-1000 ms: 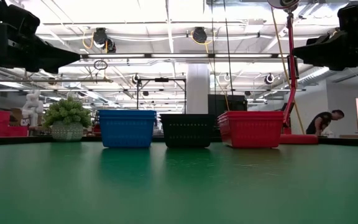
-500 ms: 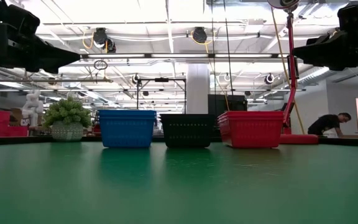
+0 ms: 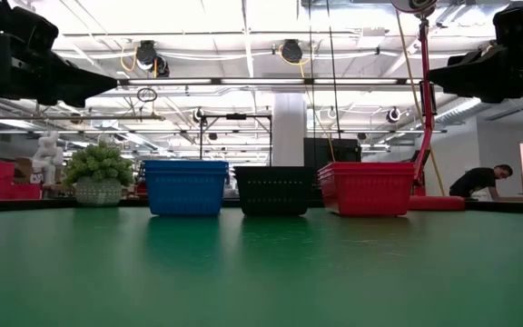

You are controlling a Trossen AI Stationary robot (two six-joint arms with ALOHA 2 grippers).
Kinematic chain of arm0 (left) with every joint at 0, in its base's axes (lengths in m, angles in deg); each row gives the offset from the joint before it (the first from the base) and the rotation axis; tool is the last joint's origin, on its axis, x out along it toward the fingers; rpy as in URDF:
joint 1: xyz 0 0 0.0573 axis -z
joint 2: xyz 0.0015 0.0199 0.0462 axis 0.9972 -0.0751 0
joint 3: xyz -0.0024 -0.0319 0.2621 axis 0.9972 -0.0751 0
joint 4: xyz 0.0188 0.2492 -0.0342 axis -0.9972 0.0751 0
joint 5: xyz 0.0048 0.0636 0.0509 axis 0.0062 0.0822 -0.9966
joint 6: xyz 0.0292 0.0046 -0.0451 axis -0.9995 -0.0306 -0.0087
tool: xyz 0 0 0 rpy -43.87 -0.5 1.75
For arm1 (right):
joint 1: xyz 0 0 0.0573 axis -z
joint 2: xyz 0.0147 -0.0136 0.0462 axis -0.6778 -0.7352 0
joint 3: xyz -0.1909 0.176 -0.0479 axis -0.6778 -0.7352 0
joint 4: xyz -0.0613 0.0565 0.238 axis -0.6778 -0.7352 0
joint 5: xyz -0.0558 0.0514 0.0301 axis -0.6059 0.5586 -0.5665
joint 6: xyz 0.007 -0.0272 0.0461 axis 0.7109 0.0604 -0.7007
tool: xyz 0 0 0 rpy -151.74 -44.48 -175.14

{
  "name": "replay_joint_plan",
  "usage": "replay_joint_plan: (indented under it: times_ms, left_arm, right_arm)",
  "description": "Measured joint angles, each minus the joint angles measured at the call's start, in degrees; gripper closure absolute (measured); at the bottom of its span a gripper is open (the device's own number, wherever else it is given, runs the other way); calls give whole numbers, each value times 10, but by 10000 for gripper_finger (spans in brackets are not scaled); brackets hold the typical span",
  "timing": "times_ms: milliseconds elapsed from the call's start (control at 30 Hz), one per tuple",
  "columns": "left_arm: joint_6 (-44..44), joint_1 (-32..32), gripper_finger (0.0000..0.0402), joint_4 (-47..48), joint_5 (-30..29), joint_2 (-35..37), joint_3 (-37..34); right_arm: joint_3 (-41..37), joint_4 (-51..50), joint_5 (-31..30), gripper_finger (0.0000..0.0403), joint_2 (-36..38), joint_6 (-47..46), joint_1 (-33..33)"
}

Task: Stack baskets by color
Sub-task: Return to Home Position

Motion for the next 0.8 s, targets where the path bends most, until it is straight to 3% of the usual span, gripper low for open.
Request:
replay_joint_plan:
  times_ms: [800]
  left_arm:
    - [-1,0,371,0,0,0,0]
  right_arm:
    - [0,0,0,403,0,0,0]
